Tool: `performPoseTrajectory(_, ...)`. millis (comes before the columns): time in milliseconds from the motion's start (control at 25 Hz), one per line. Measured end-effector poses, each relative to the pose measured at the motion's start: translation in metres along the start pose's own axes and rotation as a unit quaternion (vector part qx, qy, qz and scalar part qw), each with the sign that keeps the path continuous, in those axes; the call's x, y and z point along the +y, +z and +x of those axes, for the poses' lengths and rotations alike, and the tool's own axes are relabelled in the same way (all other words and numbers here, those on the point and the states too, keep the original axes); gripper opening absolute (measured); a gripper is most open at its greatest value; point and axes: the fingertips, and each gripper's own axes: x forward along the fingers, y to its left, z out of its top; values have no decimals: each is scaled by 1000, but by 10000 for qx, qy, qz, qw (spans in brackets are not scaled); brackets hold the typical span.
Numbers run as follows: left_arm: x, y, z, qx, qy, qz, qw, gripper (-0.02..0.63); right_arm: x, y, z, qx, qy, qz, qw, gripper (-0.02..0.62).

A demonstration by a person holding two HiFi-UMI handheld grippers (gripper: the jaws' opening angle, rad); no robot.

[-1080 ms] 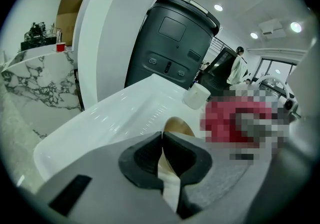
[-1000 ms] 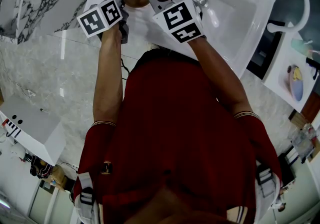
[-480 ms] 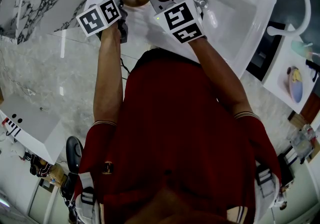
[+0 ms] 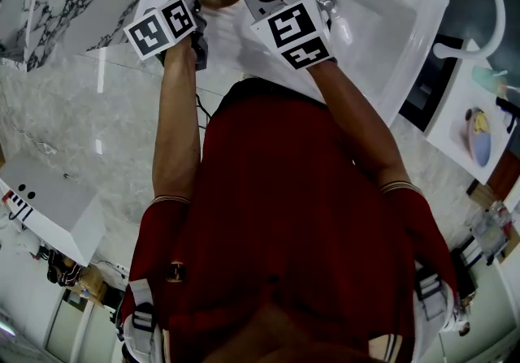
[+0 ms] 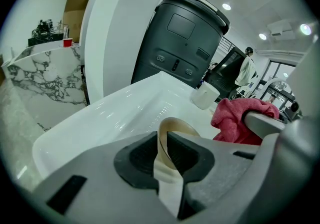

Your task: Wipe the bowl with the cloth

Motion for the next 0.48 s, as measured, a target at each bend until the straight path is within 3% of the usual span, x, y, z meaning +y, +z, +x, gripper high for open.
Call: performPoseTrajectory(480, -4, 7, -10, -294, -83, 32, 9995, 100, -3, 7, -5, -105, -94, -25, 9999, 29)
